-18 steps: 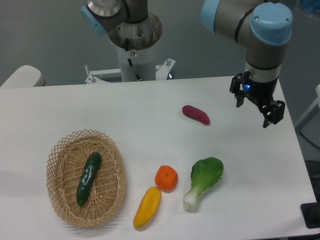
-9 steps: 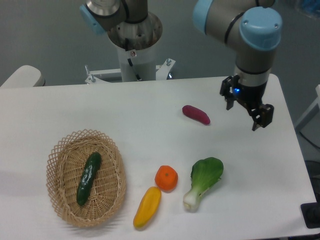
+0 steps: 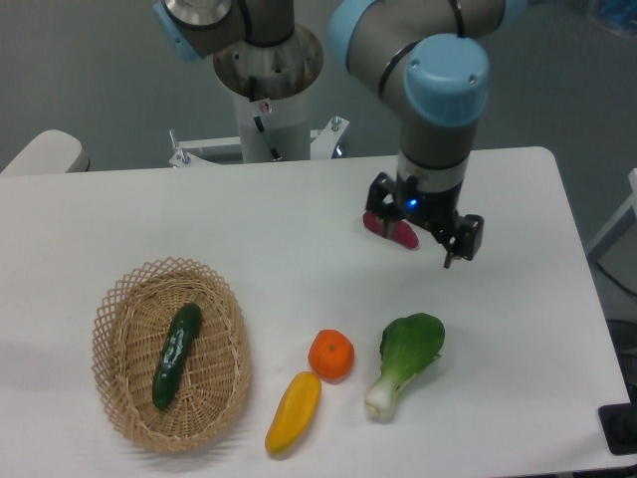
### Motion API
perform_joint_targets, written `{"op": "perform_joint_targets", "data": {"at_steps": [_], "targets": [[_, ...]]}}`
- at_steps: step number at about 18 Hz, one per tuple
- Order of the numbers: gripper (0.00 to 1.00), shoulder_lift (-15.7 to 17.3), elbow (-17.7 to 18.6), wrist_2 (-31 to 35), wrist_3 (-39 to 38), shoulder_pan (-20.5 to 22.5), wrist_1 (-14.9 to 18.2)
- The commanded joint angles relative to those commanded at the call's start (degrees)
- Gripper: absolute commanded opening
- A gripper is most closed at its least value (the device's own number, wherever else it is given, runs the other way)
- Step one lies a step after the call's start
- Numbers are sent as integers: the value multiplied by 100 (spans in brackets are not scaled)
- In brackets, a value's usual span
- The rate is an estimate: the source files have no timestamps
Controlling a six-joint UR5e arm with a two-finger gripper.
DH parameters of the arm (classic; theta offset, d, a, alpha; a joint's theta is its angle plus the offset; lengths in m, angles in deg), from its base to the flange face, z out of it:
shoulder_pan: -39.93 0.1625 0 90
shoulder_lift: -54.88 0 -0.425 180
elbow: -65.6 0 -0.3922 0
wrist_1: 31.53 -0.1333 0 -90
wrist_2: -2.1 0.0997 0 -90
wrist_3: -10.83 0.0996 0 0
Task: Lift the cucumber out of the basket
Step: 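Move the open gripper over the wicker basket above the green cucumber, then lower the gripper into the basket and close it on the cucumber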
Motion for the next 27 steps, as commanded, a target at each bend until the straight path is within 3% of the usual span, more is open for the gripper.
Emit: {"op": "perform_joint_targets", "data": {"at_steps": [9,14,19,24,27], "targets": [[100,-132,281,-35,-1633,-746,-79],[100,-369,580,-114,-2627,-1511,-720],[100,-440,747,-123,-3366,-2056,-861],[100,-633,887,-158,-3481,-2566,-1080],[100,-835,1063,-149,-3481,-2751,-1711]]}}
